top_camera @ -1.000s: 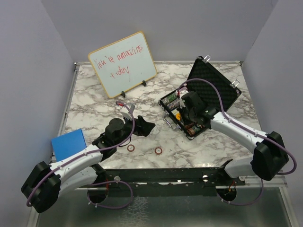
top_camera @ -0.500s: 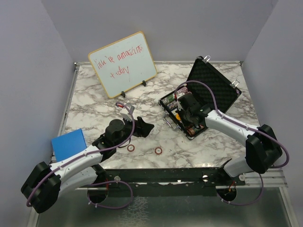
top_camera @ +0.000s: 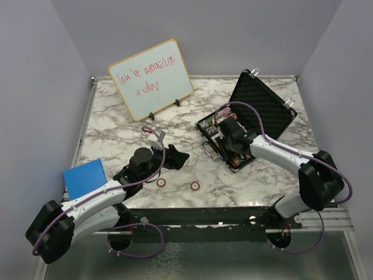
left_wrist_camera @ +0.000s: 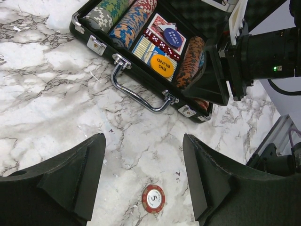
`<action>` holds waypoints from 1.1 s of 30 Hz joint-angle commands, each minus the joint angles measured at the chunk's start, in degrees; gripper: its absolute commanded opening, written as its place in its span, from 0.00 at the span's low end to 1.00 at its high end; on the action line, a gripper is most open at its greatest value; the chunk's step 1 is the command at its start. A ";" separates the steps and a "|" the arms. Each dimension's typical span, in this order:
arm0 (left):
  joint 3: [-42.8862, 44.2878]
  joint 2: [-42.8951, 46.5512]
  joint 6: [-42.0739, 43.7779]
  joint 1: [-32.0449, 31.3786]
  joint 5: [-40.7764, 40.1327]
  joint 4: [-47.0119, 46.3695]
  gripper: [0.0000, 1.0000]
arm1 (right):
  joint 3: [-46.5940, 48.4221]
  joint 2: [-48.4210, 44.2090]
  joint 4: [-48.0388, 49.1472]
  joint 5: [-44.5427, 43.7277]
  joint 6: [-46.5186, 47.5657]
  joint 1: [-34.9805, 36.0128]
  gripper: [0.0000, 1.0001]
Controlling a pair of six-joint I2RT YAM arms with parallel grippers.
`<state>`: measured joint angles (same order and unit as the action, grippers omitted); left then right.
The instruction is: Pack up texas hold em set
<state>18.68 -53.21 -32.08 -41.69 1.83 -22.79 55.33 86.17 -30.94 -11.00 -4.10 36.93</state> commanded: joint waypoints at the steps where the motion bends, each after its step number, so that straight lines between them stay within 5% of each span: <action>1: -1.01 1.18 0.37 0.08 -1.39 0.11 0.72 | 1.34 -3.80 -2.19 1.73 -1.59 0.15 0.41; 11: -1.59 1.72 -0.01 0.05 -1.39 0.11 0.72 | 2.33 -3.67 -3.61 3.51 -2.80 0.07 0.19; 15: -2.09 2.63 -0.98 0.12 -3.46 0.68 0.72 | 3.02 -2.70 -3.70 6.06 -4.03 0.27 0.19; 26: 0.20 10.92 -14.12 0.12 -26.99 30.25 0.78 | 6.02 2.20 -4.78 6.36 -19.82 17.07 0.65; 33: -2.30 19.61 -19.77 0.09 -32.72 39.32 0.85 | 12.31 13.51 -8.39 4.09 -22.06 24.14 0.75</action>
<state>17.34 -38.30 -46.68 -41.69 -23.75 7.77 64.23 94.45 -35.51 -5.13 -23.14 58.92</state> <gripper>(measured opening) 0.826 0.734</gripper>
